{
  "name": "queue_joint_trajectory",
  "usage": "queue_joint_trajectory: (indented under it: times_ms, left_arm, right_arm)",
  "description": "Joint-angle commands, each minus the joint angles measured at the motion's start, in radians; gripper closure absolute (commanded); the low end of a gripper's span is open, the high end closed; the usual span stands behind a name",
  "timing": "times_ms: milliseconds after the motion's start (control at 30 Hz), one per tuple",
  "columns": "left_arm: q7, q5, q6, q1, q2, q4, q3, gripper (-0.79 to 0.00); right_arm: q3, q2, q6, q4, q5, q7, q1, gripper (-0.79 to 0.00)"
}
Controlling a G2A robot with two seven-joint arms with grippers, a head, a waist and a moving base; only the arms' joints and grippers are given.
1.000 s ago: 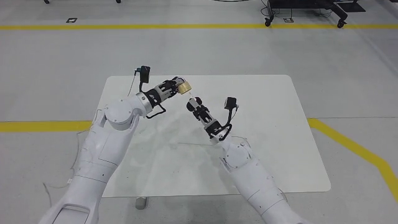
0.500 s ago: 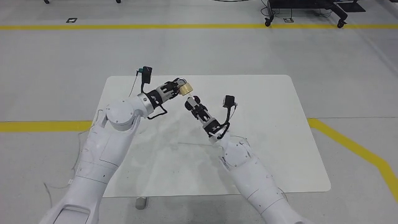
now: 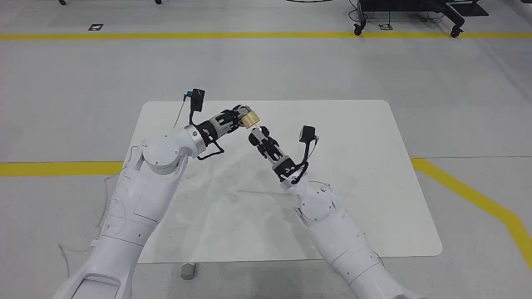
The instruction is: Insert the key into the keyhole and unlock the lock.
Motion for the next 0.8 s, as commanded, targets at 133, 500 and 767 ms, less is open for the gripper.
queue_joint_trajectory:
  times_ms: [133, 500, 767]
  left_arm:
    - [-0.013, 0.001, -0.007, -0.001, 0.0, 0.001, 0.003, 0.0]
    - [-0.023, -0.032, 0.03, -0.012, -0.002, 0.018, 0.004, 0.0]
    - [-0.018, -0.036, 0.038, -0.017, -0.003, 0.026, 0.004, 0.0]
  right_arm:
    - [-0.001, 0.0, 0.006, 0.004, 0.01, 0.001, 0.006, 0.0]
    - [0.001, 0.002, 0.006, -0.002, 0.022, 0.001, 0.004, -0.182]
    - [0.005, 0.004, 0.0, 0.001, 0.04, 0.004, -0.001, -0.191]
